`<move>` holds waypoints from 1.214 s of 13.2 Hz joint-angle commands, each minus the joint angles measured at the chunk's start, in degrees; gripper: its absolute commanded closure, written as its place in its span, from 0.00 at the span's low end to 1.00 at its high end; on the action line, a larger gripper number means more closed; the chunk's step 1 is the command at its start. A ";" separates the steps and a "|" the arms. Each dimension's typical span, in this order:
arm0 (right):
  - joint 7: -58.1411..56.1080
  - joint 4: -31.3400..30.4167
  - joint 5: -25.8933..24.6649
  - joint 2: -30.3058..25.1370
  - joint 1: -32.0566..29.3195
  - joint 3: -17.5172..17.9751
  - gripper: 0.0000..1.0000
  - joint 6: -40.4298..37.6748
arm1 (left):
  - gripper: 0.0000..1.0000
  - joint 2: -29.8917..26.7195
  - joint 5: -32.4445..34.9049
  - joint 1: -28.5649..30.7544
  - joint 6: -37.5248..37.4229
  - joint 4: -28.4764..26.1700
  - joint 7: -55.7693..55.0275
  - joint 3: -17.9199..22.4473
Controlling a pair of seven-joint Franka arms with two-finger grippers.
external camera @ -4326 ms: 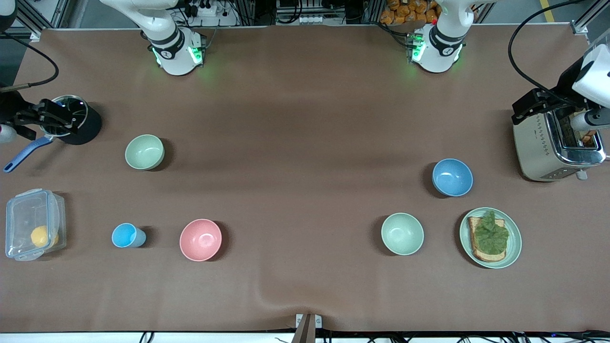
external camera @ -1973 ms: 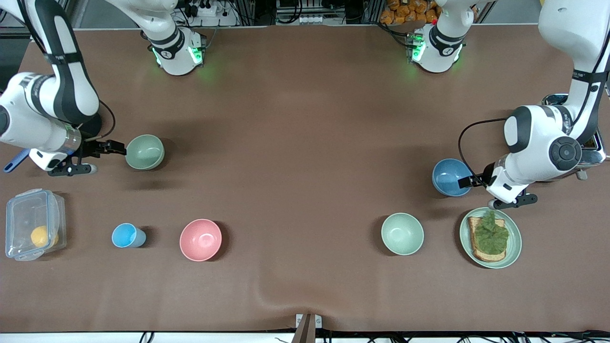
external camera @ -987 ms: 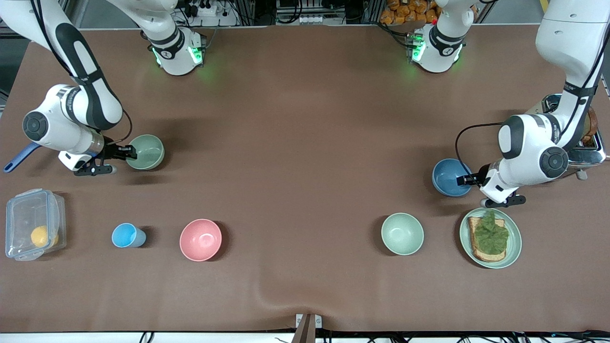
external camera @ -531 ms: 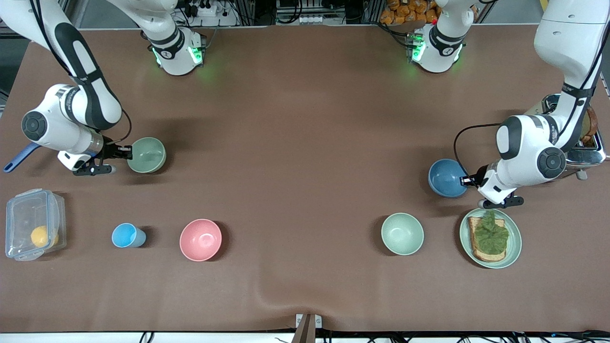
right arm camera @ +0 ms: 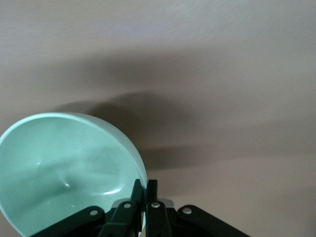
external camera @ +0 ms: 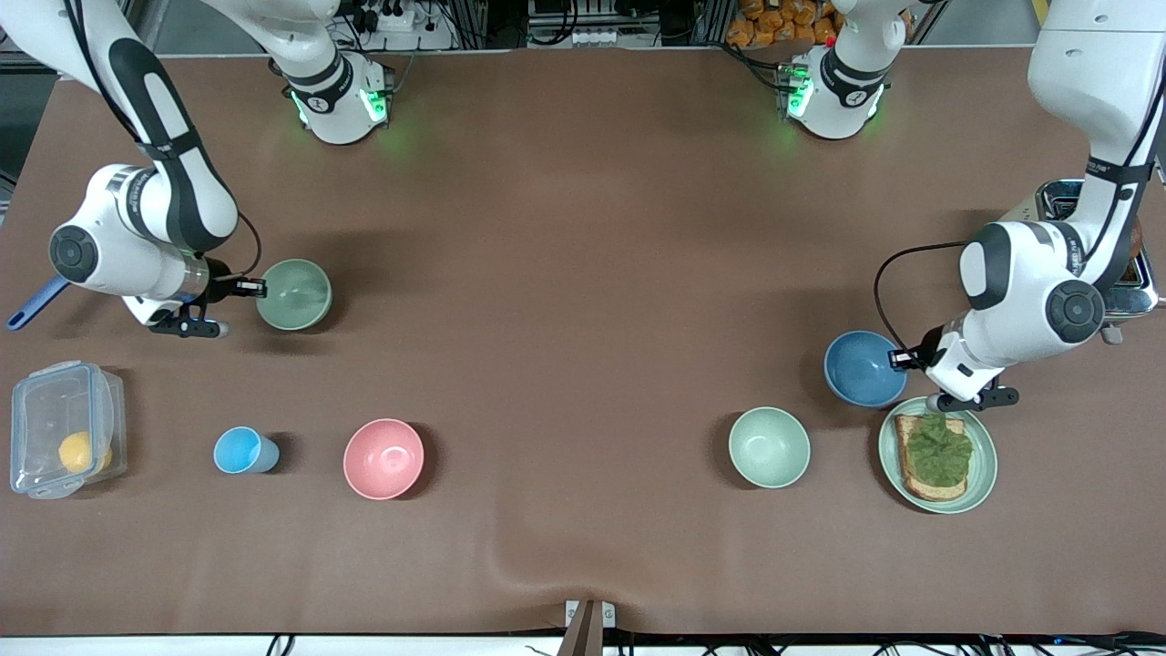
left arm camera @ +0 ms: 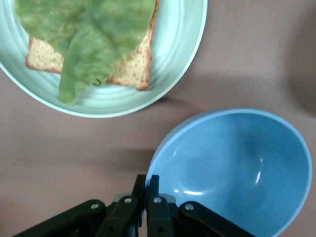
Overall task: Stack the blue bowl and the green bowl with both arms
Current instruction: 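Carry the green bowl with the right gripper toward the table middle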
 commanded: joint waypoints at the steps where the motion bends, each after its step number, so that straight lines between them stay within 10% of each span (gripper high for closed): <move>1: 6.21 1.22 5.29 -4.25 2.66 0.70 1.00 -7.57 | 1.00 -0.24 1.12 -0.09 -1.41 0.74 0.41 -0.27; 9: 37.31 0.69 15.84 -8.56 23.20 1.05 1.00 -8.39 | 1.00 0.90 1.21 -0.18 -6.86 5.40 0.76 -0.18; 16: 64.74 0.69 22.27 -5.94 44.93 1.05 1.00 12.15 | 1.00 0.46 0.15 -1.06 -19.41 14.00 0.41 -0.45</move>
